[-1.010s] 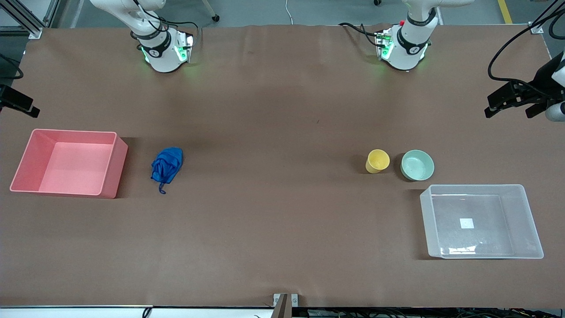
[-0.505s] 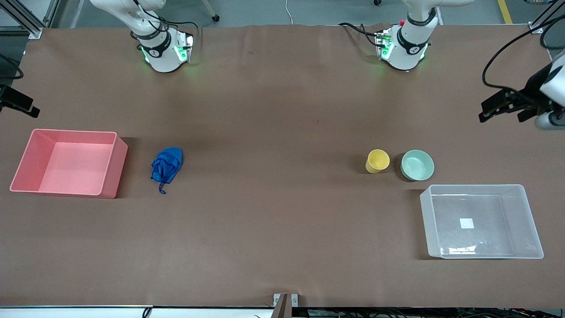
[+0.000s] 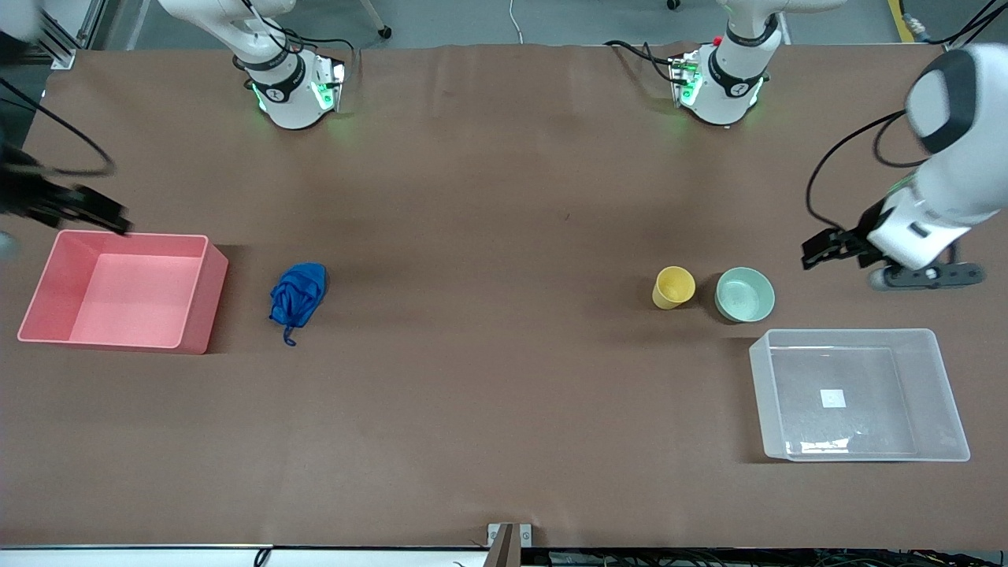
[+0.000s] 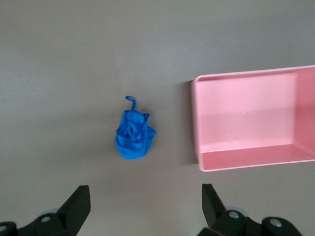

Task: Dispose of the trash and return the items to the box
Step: 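Reach the right gripper toward the blue cloth while the left gripper reaches the bowl, then grasp the blue cloth with the right gripper while the left gripper grasps the bowl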

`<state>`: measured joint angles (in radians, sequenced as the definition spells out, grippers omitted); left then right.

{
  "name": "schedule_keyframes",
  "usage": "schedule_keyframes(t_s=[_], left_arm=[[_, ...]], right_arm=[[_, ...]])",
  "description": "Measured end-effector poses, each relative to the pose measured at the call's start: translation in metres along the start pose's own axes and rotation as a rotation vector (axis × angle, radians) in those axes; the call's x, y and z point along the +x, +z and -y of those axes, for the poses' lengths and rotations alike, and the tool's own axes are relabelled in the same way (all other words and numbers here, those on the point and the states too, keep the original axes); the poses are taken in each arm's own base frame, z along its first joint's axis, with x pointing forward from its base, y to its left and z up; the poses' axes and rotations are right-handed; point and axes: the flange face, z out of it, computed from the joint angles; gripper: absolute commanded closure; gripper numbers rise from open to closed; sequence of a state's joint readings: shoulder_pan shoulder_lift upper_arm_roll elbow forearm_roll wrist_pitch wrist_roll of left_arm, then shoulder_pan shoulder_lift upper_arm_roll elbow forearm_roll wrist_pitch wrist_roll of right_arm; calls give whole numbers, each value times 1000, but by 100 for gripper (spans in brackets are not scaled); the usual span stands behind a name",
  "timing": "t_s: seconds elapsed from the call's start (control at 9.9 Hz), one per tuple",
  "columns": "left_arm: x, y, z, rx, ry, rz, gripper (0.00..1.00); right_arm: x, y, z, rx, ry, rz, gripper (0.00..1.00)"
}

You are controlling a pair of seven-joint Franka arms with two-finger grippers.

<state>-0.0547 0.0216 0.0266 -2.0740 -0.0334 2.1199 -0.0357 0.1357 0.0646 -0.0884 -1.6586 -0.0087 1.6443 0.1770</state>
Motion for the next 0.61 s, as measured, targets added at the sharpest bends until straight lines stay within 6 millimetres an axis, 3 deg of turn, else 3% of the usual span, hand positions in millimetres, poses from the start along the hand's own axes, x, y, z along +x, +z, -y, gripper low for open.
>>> schedule_keyframes(t_s=[0.2,0.4,0.61], left_arm=[[-23,71,20,7,-2,-15,1],[-36,137,34,20,-2,-73,1],[-45,199,36,32,0,-69,6]], right_arm=[[0,103,40,-12,-20,0,0],[-12,205,42,-15,-29,-10,0],[-20,286,40,-19,-32,-22,0]])
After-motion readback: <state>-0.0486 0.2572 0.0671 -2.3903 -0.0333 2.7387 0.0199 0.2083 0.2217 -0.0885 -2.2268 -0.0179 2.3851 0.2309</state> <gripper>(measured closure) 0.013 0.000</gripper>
